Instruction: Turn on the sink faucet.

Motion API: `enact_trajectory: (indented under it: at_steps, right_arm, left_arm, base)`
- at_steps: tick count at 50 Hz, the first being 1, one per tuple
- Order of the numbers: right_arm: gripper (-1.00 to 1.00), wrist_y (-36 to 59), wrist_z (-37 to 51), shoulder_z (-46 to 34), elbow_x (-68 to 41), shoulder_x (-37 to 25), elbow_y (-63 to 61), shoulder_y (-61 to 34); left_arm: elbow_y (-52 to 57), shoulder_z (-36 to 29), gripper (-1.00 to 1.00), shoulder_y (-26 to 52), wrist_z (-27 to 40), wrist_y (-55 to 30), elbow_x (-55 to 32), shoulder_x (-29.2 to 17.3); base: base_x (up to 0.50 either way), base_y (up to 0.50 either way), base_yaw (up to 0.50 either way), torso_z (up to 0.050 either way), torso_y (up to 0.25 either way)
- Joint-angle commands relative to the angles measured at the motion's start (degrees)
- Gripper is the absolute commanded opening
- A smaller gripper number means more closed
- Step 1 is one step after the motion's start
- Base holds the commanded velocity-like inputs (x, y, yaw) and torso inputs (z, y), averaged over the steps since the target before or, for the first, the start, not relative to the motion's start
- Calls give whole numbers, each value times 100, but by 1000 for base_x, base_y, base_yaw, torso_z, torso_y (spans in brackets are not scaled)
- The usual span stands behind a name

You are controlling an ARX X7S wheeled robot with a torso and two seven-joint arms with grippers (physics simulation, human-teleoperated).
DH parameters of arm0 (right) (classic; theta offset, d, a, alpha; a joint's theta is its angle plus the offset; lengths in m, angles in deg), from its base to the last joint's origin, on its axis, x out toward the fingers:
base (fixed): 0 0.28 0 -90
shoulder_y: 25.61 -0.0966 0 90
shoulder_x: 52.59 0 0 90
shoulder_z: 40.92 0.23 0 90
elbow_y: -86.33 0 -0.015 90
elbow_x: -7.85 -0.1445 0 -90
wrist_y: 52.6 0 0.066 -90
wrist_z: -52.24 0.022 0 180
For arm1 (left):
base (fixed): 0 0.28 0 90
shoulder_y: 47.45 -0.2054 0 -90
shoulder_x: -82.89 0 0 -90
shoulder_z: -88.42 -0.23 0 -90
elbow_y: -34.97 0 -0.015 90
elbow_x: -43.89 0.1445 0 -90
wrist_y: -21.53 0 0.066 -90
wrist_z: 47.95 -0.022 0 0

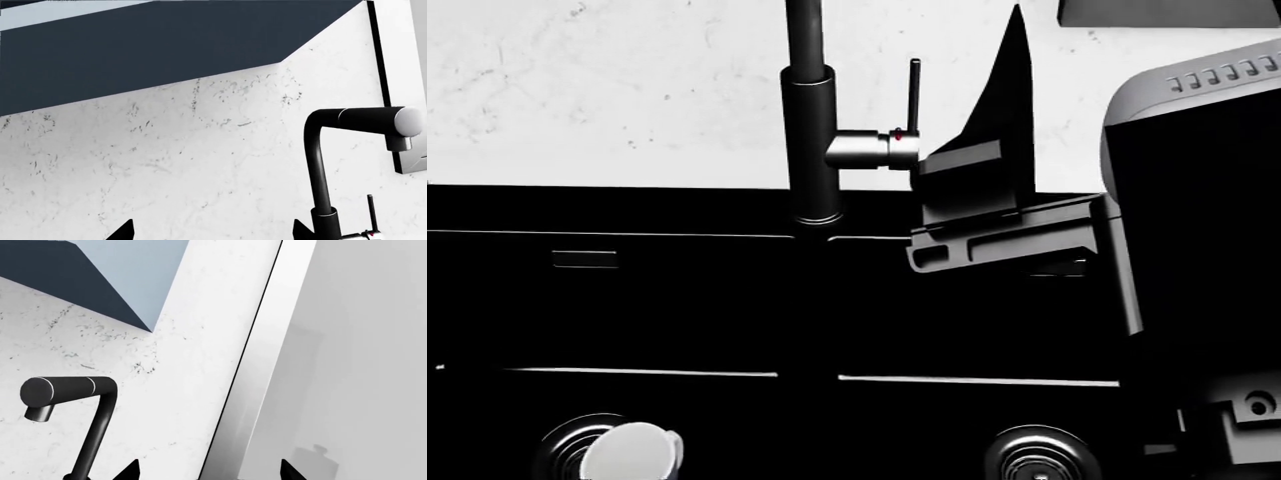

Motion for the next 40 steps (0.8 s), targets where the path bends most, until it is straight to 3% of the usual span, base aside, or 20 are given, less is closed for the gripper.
enact_trajectory:
  at_steps: [1, 8, 25, 40]
  right_arm:
    - [100, -154, -179, -109, 291, -15, -36, 201]
    - [100, -319, -466, -258, 722, 39, 67, 389]
    - [100, -1412, -1997, -908, 2054, 511, 1368, 825]
    - [100, -1795, -2685, -1520, 2652, 755, 2354, 712]
  left_arm:
    - [9, 39, 100, -169, -113, 87, 106, -31]
    - [-114, 20, 100, -417, -183, 136, 203, 13]
    - [-303, -38, 100, -1089, -586, 301, 820, -31]
    - [-369, -192, 100, -1221, -806, 407, 1086, -14]
  base:
    - [500, 0, 0, 50, 12]
    - [467, 0, 0, 36, 7]
    - [0, 0, 0, 0, 0]
    - [0, 0, 0, 0, 0]
